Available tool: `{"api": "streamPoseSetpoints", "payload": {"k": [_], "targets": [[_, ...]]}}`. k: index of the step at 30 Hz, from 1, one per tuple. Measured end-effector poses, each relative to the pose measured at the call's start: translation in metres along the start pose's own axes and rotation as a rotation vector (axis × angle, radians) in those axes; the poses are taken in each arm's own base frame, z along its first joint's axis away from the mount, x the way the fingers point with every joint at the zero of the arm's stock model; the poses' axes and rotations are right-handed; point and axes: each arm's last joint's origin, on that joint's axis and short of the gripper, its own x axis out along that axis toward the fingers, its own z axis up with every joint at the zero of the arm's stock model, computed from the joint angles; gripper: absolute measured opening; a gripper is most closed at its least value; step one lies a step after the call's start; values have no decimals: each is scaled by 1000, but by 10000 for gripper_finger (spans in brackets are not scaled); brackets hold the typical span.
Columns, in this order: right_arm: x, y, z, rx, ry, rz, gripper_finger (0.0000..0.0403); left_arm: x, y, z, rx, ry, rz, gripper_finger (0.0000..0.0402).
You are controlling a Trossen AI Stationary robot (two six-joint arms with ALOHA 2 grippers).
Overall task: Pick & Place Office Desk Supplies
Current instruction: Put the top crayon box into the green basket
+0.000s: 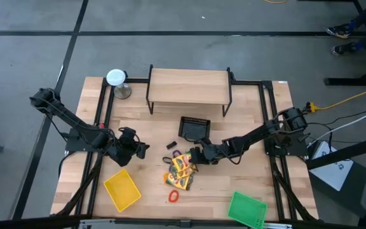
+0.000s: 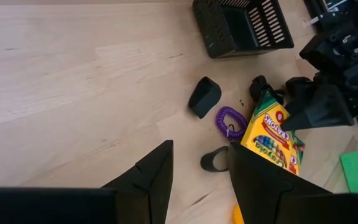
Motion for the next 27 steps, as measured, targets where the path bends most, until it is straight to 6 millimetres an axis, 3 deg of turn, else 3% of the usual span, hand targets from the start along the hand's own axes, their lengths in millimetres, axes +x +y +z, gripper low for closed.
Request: {"api": "streamPoseSetpoints", "payload": {"k": [3,4,20,27], "targets": [[0,5,0,-1,1,41,43,0,0,0,1,0,0,150],[0,6,0,-5,2,48,33,0,0,0,1,-2,0,150],[-22,23,17,-41,-2,86,42,0,1,1,14,-22,6,150],[-22,22,19,-50,14,76,38,0,1,1,15,-22,6,150]]}}
